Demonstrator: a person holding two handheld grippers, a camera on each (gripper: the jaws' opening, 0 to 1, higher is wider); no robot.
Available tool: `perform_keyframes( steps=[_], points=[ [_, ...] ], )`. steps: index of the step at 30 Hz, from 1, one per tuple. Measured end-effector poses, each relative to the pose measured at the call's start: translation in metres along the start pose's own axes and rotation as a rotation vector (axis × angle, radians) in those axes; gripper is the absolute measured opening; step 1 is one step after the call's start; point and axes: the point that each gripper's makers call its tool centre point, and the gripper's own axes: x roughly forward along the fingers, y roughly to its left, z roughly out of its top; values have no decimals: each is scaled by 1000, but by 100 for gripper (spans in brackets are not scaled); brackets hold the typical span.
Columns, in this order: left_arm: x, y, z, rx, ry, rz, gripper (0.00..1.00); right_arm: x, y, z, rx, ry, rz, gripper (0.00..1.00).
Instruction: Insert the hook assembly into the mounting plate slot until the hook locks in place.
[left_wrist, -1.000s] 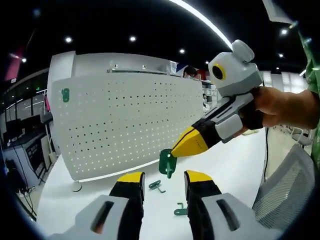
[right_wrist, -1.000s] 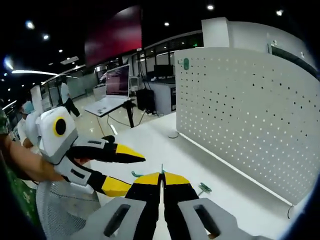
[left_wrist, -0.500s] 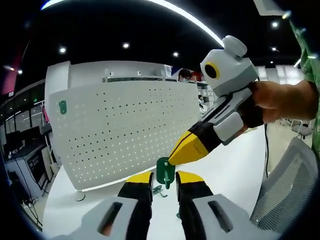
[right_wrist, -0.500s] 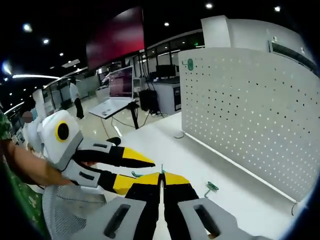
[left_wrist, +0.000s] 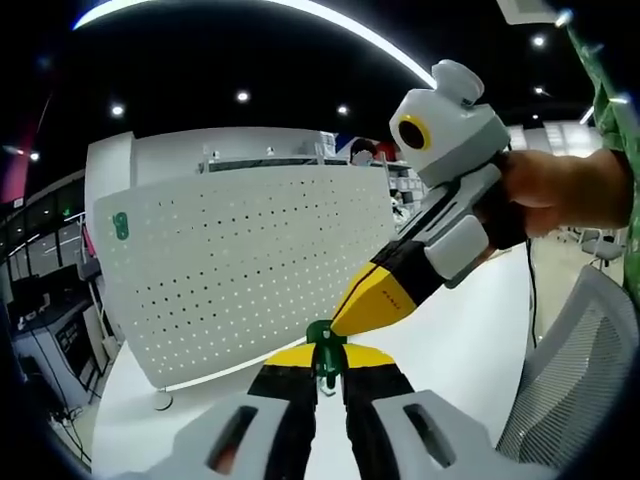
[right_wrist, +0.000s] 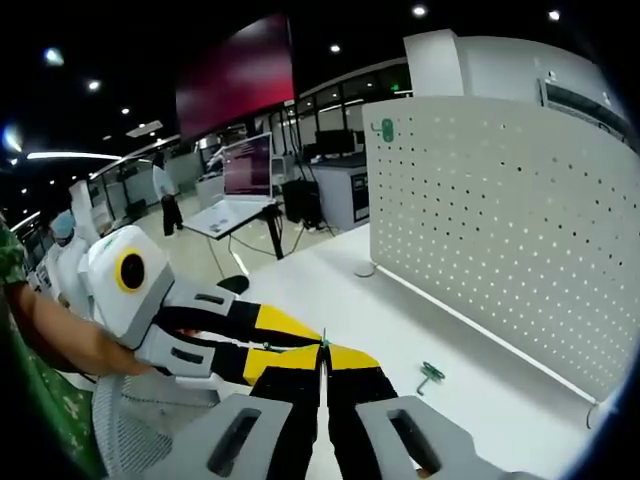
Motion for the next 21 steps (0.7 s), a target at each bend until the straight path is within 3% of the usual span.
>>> perform_keyframes(
  steps=[21],
  points=[
    [-1,0,1,19,-1,5,4,-2,1,0,36,-4,2,0]
  ],
)
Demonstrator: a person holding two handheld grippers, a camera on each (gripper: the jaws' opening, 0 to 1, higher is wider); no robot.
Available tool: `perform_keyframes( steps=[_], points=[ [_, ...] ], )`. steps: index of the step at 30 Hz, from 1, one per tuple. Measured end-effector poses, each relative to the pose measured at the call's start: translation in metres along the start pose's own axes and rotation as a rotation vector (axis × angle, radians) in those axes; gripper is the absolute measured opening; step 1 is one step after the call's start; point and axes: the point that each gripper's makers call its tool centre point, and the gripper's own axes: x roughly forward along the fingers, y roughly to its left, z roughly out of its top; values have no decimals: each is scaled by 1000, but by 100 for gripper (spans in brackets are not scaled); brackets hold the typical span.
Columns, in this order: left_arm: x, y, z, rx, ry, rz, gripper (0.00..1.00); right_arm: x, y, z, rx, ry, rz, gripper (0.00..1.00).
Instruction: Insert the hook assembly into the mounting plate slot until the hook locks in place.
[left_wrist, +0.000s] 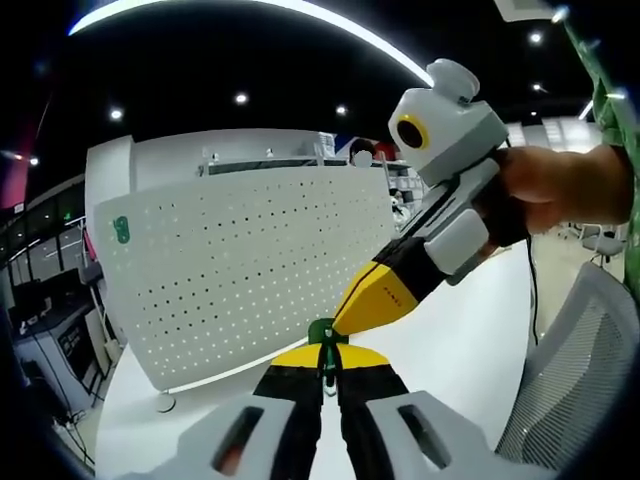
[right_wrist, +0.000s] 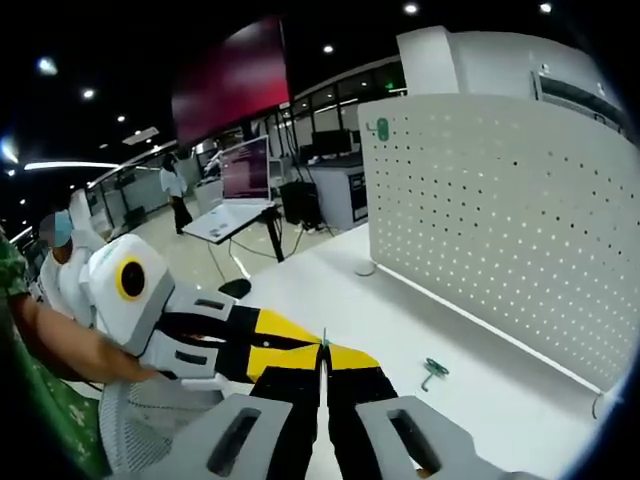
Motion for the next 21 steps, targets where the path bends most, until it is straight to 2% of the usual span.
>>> perform_keyframes(
  steps=[8,18,21],
  points=[
    [-1,2,0,-5,-1,7,4,1,-1,0,33,-5,7,0],
    [0,3,0,-26,-3,7,4,2,0,3,-9,-17,6,0],
    [0,2,0,-30,-1,6,4,2,2,2,-20,-17,15,3]
  ],
)
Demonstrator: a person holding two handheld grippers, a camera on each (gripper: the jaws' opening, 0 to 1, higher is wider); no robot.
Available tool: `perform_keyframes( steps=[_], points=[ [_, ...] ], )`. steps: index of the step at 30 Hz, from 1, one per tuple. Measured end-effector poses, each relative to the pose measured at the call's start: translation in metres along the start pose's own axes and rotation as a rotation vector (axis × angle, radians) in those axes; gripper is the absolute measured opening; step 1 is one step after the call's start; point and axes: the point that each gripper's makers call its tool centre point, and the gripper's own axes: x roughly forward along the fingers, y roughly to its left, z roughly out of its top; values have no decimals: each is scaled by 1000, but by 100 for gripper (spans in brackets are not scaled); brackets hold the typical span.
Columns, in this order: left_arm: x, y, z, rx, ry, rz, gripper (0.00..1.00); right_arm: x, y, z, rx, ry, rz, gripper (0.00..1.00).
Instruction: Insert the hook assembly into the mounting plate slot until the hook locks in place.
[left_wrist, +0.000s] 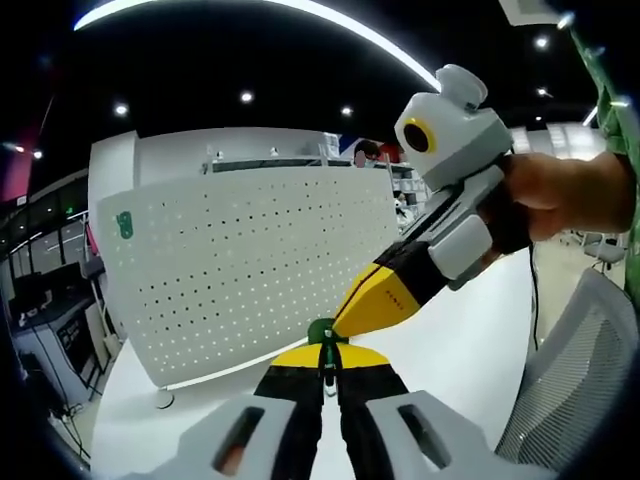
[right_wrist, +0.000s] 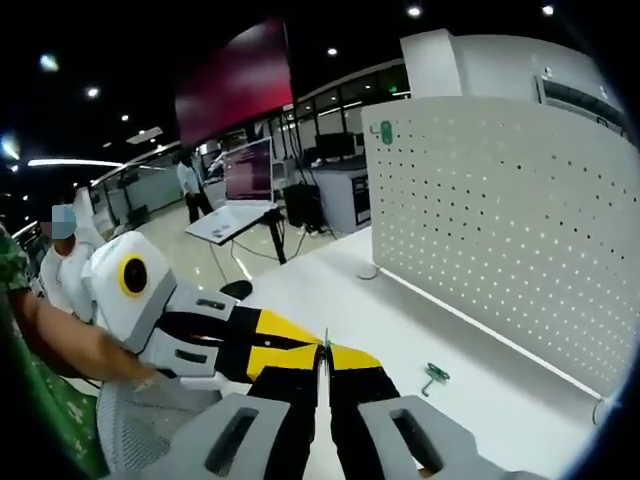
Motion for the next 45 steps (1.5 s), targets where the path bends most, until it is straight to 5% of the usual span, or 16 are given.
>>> perform_keyframes(
  steps=[14,31,45],
  points=[
    [0,-1,-1,-21,0,-1,4,-6,-6,9,-37,-44,-46,26],
    [1,0,-3,-53,5,0,4,-22,-25,31,-51,-181,-148,77],
    [2,6,-2,-72,4,19,4,-35,-39,40,-28,-246,-193,90]
  ],
)
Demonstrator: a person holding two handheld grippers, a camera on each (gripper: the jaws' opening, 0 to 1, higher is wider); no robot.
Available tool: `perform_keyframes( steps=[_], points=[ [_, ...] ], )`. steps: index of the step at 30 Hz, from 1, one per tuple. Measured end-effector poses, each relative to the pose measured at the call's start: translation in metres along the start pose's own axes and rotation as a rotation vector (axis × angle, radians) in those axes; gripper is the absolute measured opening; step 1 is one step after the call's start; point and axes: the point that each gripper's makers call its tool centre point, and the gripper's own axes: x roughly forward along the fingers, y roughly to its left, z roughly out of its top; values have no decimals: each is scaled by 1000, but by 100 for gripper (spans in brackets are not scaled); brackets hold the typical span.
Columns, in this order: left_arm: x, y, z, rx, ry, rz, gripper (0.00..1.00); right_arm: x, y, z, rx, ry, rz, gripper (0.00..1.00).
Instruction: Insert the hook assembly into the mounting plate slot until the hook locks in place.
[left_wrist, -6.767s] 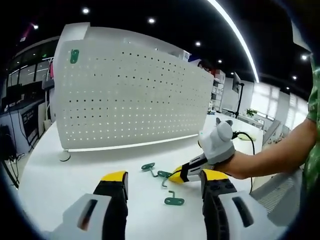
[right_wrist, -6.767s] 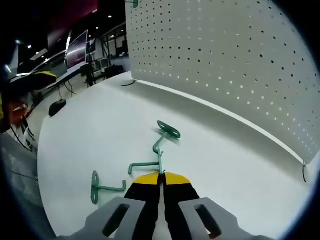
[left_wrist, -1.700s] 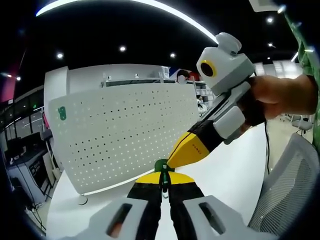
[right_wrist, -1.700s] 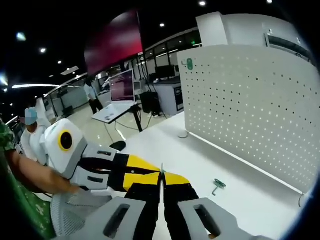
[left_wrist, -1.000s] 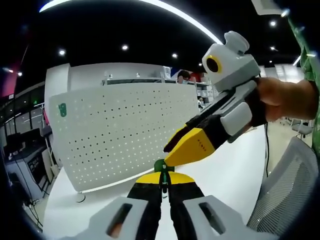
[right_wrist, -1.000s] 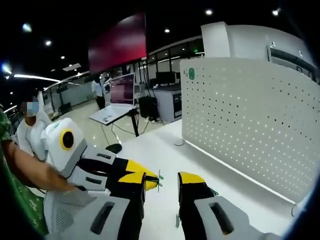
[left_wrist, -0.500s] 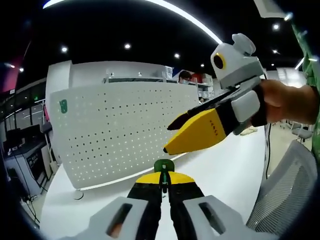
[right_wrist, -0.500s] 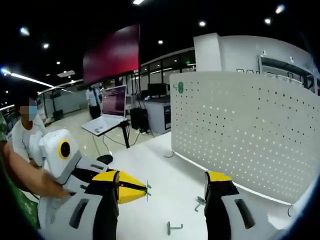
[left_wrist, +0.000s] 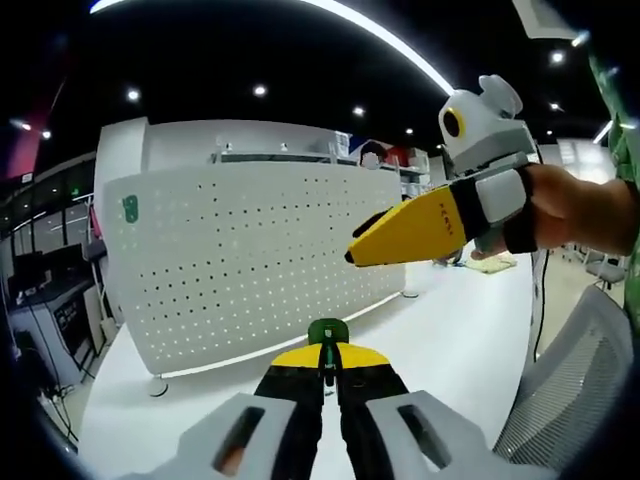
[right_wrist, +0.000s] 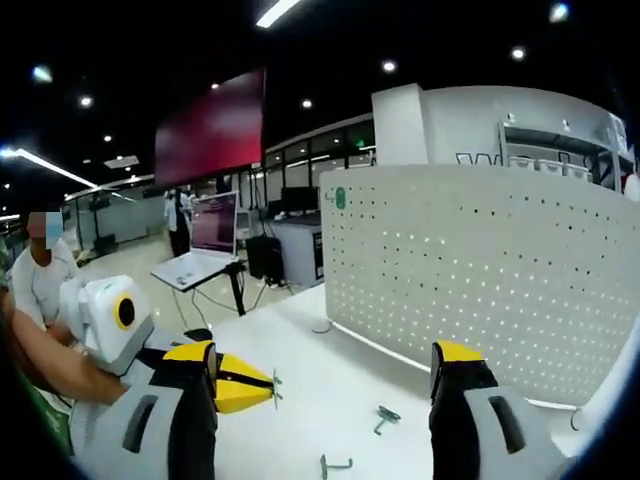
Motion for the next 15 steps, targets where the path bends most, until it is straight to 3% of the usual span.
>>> perform_keyframes(
  steps=[15],
  points=[
    [6,23,23,-15,-39,55,4,-8,-11,6,-30,-19,-19,89]
  ],
)
